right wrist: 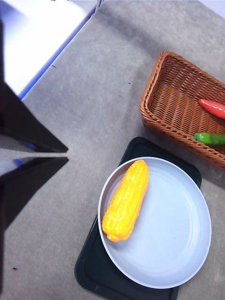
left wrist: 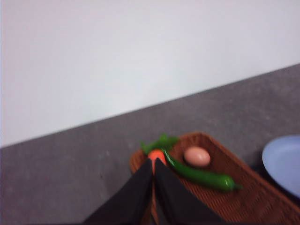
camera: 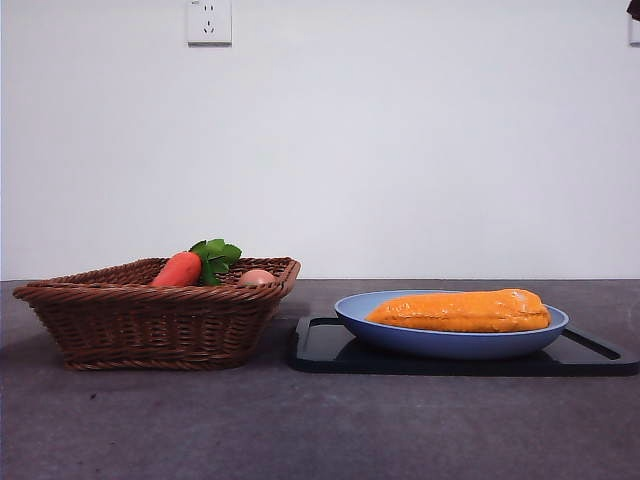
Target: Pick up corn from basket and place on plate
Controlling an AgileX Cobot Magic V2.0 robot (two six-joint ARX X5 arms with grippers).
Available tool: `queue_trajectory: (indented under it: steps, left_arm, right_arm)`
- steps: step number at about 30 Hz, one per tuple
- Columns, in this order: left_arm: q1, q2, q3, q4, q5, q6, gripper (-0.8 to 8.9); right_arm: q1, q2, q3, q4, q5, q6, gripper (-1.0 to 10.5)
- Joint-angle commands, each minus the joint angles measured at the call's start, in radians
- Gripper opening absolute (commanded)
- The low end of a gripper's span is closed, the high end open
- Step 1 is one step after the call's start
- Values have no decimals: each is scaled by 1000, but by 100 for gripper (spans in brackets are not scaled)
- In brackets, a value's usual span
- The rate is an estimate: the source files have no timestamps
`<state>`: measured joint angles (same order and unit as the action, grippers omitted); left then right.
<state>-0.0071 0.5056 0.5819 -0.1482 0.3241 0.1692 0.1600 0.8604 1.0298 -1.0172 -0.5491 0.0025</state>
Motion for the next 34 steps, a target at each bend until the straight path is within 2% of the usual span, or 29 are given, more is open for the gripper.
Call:
queue_trajectory:
  steps: [1,9,15,23,34]
  left_arm:
    - [3,-60,-85,32,3,-26,8]
    - [15,-274,-340,37,-40,-59,8]
    - [29,-398,-457,35,-45,-85,8]
    - [36,-479,-540,27,-98,-103,8]
    - [41,-503,-566,-60,-100,-108,8]
  right_arm:
    - [2,7,19,16,-1,-14,3]
    - [2,7,19,55,-1,-14,3]
    - [2,7,19,56,-1,-14,3]
    - [2,7,19,56,-1,-14,3]
    - [2,7,19,56,-1,-14,3]
